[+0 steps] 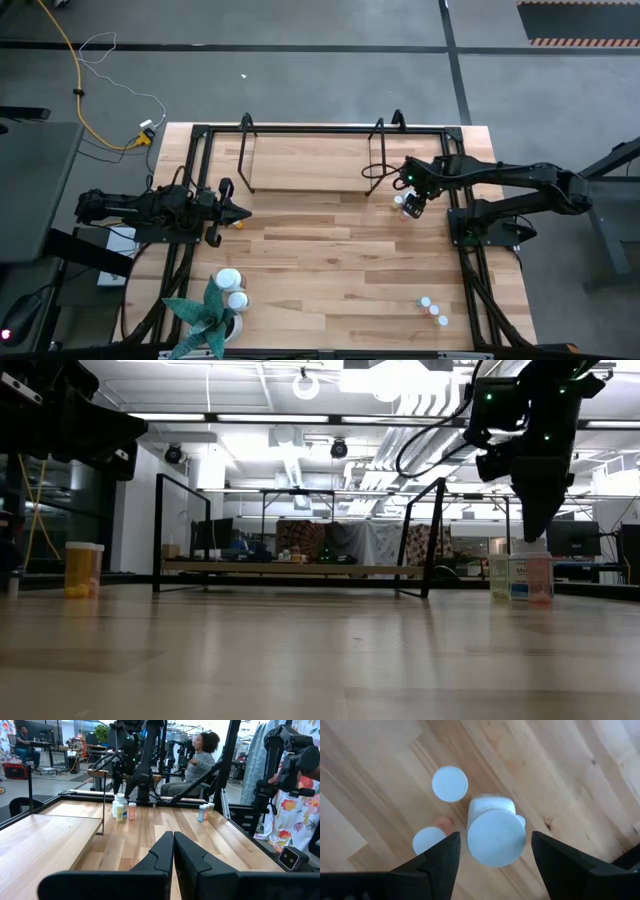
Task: Pick and place medicine bottles onto shelf by color
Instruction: Put the white and blue pill bottle on the shelf
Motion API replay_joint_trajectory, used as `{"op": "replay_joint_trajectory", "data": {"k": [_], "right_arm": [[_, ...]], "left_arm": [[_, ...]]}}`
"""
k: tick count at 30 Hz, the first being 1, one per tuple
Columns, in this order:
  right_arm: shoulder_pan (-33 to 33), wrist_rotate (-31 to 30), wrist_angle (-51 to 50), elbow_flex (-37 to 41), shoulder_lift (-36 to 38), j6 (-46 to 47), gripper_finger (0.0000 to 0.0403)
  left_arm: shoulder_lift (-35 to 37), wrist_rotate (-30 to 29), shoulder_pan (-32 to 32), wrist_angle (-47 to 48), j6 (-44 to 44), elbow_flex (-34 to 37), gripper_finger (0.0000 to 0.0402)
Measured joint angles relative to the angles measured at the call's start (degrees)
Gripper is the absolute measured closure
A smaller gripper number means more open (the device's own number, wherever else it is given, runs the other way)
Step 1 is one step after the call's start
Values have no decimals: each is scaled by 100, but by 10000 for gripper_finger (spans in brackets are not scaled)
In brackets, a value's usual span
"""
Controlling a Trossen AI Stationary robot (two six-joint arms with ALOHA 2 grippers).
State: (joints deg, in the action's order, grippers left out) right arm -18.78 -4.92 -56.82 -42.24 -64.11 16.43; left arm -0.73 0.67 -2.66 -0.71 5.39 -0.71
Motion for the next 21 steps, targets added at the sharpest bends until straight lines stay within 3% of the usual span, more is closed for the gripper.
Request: {"op": "replay_joint_trajectory", "data": {"k": [15,21], "right_arm": [[0,3,118,0,-427,-238,172],[0,-51,0,-2,-277,-256,224]], "left_arm": [[0,-2,1,1,0,-1,398],[2,0,0,0,0,0,398]]}}
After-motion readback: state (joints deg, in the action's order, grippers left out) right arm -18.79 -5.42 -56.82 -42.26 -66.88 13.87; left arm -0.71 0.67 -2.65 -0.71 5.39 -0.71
